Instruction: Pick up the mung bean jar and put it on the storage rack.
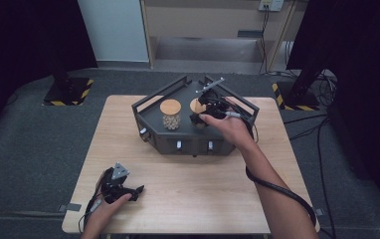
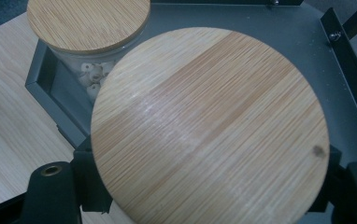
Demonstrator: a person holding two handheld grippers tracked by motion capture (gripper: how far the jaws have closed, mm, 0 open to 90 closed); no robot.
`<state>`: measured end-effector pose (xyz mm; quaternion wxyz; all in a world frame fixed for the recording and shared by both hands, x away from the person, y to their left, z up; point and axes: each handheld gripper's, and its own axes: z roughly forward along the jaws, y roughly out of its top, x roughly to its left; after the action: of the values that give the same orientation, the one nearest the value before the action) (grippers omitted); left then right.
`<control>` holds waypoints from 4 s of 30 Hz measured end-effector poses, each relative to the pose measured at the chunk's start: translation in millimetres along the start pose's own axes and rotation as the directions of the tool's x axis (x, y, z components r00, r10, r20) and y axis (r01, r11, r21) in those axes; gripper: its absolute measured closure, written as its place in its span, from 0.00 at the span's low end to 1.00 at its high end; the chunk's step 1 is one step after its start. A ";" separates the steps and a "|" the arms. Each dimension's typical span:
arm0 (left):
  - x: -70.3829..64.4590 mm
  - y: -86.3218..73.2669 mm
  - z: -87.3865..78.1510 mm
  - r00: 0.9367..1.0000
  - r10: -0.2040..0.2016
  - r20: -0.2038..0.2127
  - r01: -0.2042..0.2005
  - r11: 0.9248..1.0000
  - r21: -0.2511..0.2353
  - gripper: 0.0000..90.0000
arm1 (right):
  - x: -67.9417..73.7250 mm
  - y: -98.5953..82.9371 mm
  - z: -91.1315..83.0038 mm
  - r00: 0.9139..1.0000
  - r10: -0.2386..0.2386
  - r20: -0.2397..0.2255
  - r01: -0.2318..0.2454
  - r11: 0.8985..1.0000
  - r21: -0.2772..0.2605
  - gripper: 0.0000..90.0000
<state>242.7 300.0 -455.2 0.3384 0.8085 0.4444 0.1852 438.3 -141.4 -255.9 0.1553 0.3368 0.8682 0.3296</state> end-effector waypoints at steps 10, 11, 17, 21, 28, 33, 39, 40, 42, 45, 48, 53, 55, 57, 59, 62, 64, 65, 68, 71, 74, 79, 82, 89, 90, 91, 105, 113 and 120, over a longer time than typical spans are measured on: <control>0.0 0.1 0.0 1.000 0.000 0.000 0.000 1.000 0.000 0.01 | 1.4 -1.1 10.9 1.000 0.009 0.005 -0.009 1.000 0.006 0.29; 0.0 0.0 0.0 1.000 0.000 0.000 0.000 1.000 0.000 0.01 | 1.6 -1.3 11.7 1.000 0.010 0.005 -0.010 1.000 0.005 0.29; 0.0 0.0 0.0 1.000 0.000 0.000 0.000 1.000 0.000 0.01 | 1.9 -1.9 15.3 1.000 0.013 0.002 -0.013 1.000 0.004 0.29; 0.0 0.0 0.0 1.000 0.000 0.000 0.000 1.000 0.000 0.01 | 2.0 -1.9 17.7 1.000 0.011 0.000 -0.011 1.000 0.007 0.29; 0.0 0.0 0.0 1.000 0.000 0.000 0.000 1.000 0.000 0.01 | 2.6 -3.9 21.8 1.000 0.016 -0.003 -0.016 1.000 0.011 0.29; 0.0 0.1 0.0 1.000 0.000 0.000 0.000 1.000 0.000 0.01 | 2.1 -4.8 24.5 1.000 0.022 -0.004 -0.022 1.000 0.012 0.29; 0.0 0.1 0.0 1.000 0.000 0.000 0.000 1.000 0.000 0.01 | 1.9 -5.9 26.9 1.000 0.022 -0.004 -0.022 1.000 0.014 0.29; 0.0 0.1 0.0 1.000 0.000 0.000 0.000 1.000 0.000 0.01 | 1.8 -6.1 27.0 1.000 0.022 -0.004 -0.022 1.000 0.015 0.29; 0.0 0.1 0.0 1.000 0.000 0.000 0.000 1.000 0.000 0.01 | 1.5 -6.6 27.6 1.000 0.028 -0.004 -0.028 1.000 0.015 0.29; 0.0 0.0 0.0 1.000 0.000 0.000 0.000 1.000 0.000 0.01 | -0.4 -7.5 29.0 0.999 0.039 -0.007 -0.039 0.999 0.012 0.29; 0.0 0.1 0.0 1.000 0.000 0.000 0.000 1.000 0.000 0.01 | -1.0 -8.2 29.8 0.999 0.043 -0.006 -0.043 0.999 0.012 0.29; 0.0 0.1 0.0 1.000 0.000 0.000 0.000 1.000 0.000 0.01 | -0.5 -10.4 30.6 0.999 0.049 -0.003 -0.049 0.999 0.008 0.29; 0.0 0.1 0.0 1.000 0.000 0.000 0.000 1.000 0.000 0.01 | -0.3 -11.4 30.7 0.999 0.048 -0.002 -0.048 0.999 0.004 0.29; 0.0 0.1 0.0 1.000 0.000 0.000 0.000 1.000 0.000 0.01 | -0.3 -12.1 30.7 0.999 0.047 -0.002 -0.047 0.999 0.001 0.29; 0.0 0.1 0.0 1.000 0.000 0.000 0.000 1.000 0.000 0.01 | -0.1 -12.3 30.8 0.999 0.048 -0.002 -0.048 0.999 0.001 0.28; 0.0 0.1 0.0 1.000 0.000 0.000 0.000 1.000 0.000 0.01 | 0.8 -12.5 31.2 0.999 0.049 0.002 -0.049 0.999 -0.001 0.29; -0.1 0.0 0.0 1.000 0.000 0.000 0.000 1.000 0.000 0.01 | 1.3 -13.3 31.3 0.999 0.050 0.004 -0.050 0.999 -0.005 0.28; -0.1 0.0 0.0 1.000 0.000 0.000 0.000 1.000 0.000 0.01 | 1.4 -13.3 31.3 0.999 0.051 0.004 -0.050 0.999 -0.004 0.28; -0.1 0.1 0.0 1.000 0.000 0.000 0.000 1.000 0.000 0.01 | 1.5 -13.2 31.3 0.999 0.051 0.004 -0.051 0.999 -0.004 0.28; -0.1 0.1 0.0 1.000 0.000 0.000 0.000 1.000 0.000 0.01 | 2.0 -15.0 31.3 0.999 0.051 0.006 -0.051 0.999 -0.010 0.28; 0.0 0.1 0.0 1.000 0.000 0.000 0.000 1.000 0.001 0.01 | 1.8 -14.9 31.3 0.999 0.051 0.005 -0.051 0.999 -0.010 0.28; -0.1 0.0 0.0 1.000 0.000 0.000 0.000 1.000 0.000 0.01 | -0.7 -15.5 30.6 0.998 0.059 -0.014 -0.059 0.998 -0.014 0.22; -0.1 0.1 0.0 1.000 0.000 0.000 0.000 1.000 0.000 0.01 | -1.0 -17.6 27.3 0.998 0.053 -0.019 -0.054 0.998 -0.031 0.14; -0.2 0.0 0.0 1.000 -0.001 0.000 0.001 1.000 0.000 0.01 | 2.2 -23.7 13.6 1.000 0.026 -0.007 -0.026 0.998 -0.058 0.06; -0.2 0.1 0.0 1.000 -0.001 -0.001 0.001 1.000 0.001 0.01 | 2.2 -24.7 11.5 1.000 0.024 -0.006 -0.025 0.998 -0.061 0.06; -0.2 0.1 0.0 1.000 -0.001 0.000 0.001 1.000 0.000 0.01 | 2.2 -25.6 9.5 1.000 0.028 -0.005 -0.029 0.998 -0.064 0.06; -0.2 0.1 0.0 1.000 -0.001 0.000 0.001 1.000 0.001 0.01 | 1.2 -36.3 -14.7 1.000 0.022 -0.016 -0.023 0.996 -0.080 0.05; -0.1 0.3 -0.1 1.000 0.000 0.000 0.000 1.000 0.002 0.01 | 1.4 -42.5 -23.7 1.000 0.014 -0.023 -0.016 0.996 -0.089 0.05; -0.1 0.3 -0.1 1.000 0.000 0.000 0.000 1.000 0.002 0.01 | -1.9 -46.7 -30.3 1.000 0.015 -0.023 -0.017 0.996 -0.093 0.05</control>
<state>242.8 299.9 -454.9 0.3375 0.8090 0.4444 0.1849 402.3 -182.8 -265.1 0.1584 0.3327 0.8509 0.3745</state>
